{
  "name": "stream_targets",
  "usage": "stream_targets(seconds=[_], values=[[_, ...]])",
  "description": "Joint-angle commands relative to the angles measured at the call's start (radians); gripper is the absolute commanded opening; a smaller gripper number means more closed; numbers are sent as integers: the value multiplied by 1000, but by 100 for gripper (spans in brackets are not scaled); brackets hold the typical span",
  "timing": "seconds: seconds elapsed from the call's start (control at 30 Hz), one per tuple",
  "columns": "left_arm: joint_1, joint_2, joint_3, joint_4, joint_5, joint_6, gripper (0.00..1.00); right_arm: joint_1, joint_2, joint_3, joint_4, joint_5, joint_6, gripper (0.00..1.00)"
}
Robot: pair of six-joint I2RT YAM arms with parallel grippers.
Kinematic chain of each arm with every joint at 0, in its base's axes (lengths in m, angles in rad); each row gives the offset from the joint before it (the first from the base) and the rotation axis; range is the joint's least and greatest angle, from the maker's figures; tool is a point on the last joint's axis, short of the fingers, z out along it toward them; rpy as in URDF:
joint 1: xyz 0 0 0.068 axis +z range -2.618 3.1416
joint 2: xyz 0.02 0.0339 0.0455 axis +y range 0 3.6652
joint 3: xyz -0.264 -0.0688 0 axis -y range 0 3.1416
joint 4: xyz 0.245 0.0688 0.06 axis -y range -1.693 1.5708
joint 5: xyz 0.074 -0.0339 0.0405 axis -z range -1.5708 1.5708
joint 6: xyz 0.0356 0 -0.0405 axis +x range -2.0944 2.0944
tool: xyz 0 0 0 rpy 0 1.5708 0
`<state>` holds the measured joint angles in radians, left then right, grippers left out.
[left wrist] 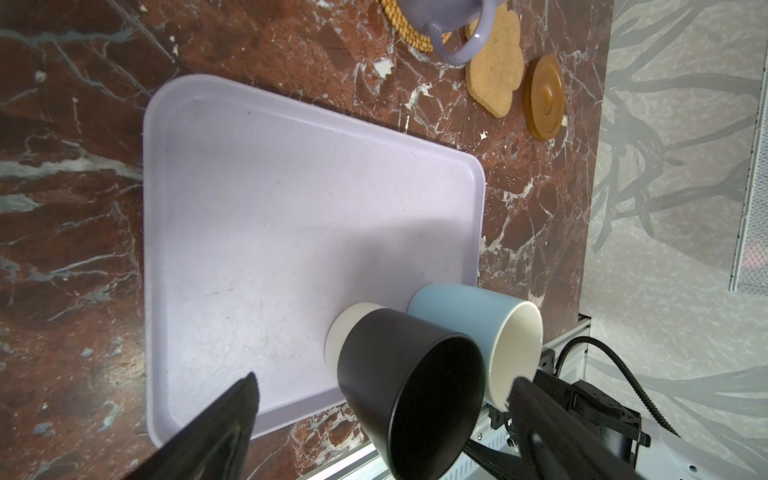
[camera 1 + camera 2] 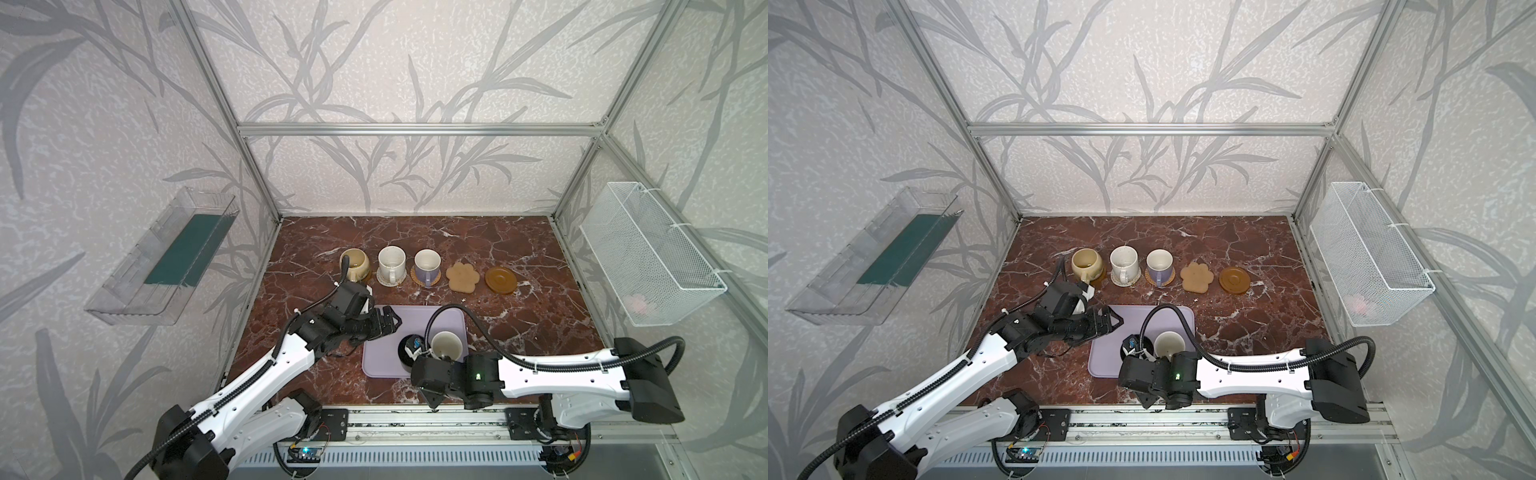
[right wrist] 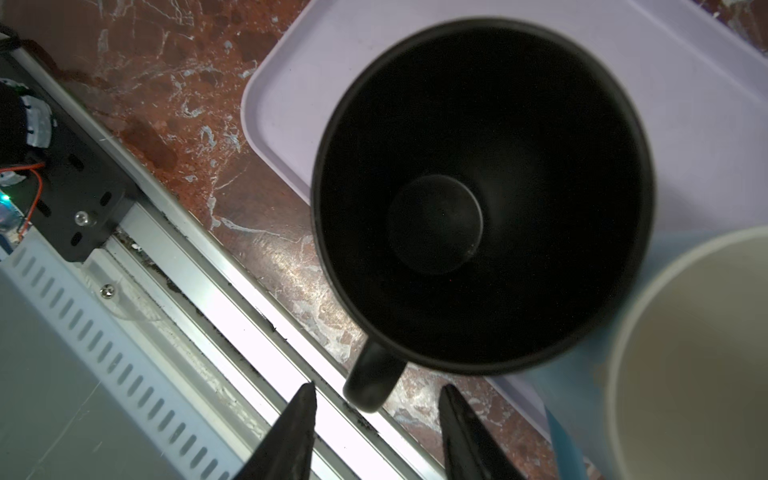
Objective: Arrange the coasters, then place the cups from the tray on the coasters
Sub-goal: 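Lower the right gripper into the black mug on the tray while the left gripper hovers, then grip the black mug rim with the right gripper and lift it off the tray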
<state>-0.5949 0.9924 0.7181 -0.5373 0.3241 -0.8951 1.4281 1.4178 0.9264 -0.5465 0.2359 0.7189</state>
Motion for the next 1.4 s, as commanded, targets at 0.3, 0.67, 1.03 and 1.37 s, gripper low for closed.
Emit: stream_targets(seconds=[0.3, 0.67, 1.03, 1.37], values=[[16, -45, -86, 71, 4, -63, 96, -1, 120, 61, 22, 25, 22, 44], [53, -71, -97, 23, -16, -29, 96, -16, 223, 147, -71, 112, 93, 37], [85, -95, -117, 23, 3, -24, 95, -50, 225, 118, -17, 105, 86, 30], [86, -110, -126, 26, 6, -32, 95, -51, 261, 145, -62, 143, 92, 27]])
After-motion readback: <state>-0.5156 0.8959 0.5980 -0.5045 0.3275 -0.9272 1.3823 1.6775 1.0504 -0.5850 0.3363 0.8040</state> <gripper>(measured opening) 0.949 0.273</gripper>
